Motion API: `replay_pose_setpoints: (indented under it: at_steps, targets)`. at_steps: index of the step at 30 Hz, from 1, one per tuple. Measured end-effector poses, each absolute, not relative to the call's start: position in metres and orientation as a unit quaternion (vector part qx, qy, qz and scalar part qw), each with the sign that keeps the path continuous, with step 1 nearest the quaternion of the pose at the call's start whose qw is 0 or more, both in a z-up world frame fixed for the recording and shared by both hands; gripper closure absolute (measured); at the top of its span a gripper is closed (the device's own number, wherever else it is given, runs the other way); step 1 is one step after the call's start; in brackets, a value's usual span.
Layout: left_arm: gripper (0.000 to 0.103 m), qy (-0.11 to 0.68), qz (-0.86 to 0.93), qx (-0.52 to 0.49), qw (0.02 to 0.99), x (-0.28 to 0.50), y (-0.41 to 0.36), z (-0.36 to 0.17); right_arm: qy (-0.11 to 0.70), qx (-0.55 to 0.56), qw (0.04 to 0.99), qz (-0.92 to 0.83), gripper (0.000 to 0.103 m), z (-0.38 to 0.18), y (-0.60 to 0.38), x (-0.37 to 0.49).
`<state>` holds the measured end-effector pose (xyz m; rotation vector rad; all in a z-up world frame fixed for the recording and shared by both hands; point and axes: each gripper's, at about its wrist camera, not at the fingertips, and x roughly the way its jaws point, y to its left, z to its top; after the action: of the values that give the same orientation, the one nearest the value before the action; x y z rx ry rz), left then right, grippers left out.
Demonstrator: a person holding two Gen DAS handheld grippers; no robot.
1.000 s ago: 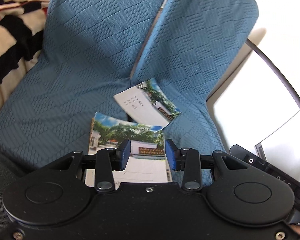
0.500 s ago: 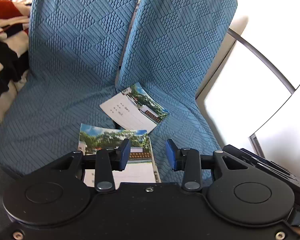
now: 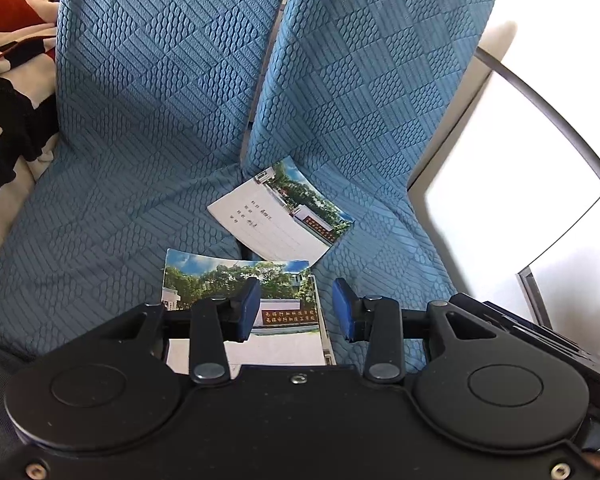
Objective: Organize objects
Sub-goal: 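Withdraw both tools toward the last envelope on the cushion, then move both open tools over the last white envelope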
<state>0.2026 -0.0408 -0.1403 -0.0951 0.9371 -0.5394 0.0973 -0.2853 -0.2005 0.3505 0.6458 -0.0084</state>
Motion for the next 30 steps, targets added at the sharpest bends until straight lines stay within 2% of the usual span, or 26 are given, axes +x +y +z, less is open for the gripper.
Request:
replay_pose_setpoints:
  at_steps: [12,30]
  targets:
    - [0.063,0.469,-0.262,-0.037,0.842,0.262,-0.050,-0.177,0.354,0.176,0.919,-0.011,0.048,-0.230,-0.287,0.144]
    - [0.061,0.506,-0.260,0.002,0.823,0.363,-0.112,-0.249,0.394,0.182,0.900,-0.026,0.049,-0.297,-0.304,0.233]
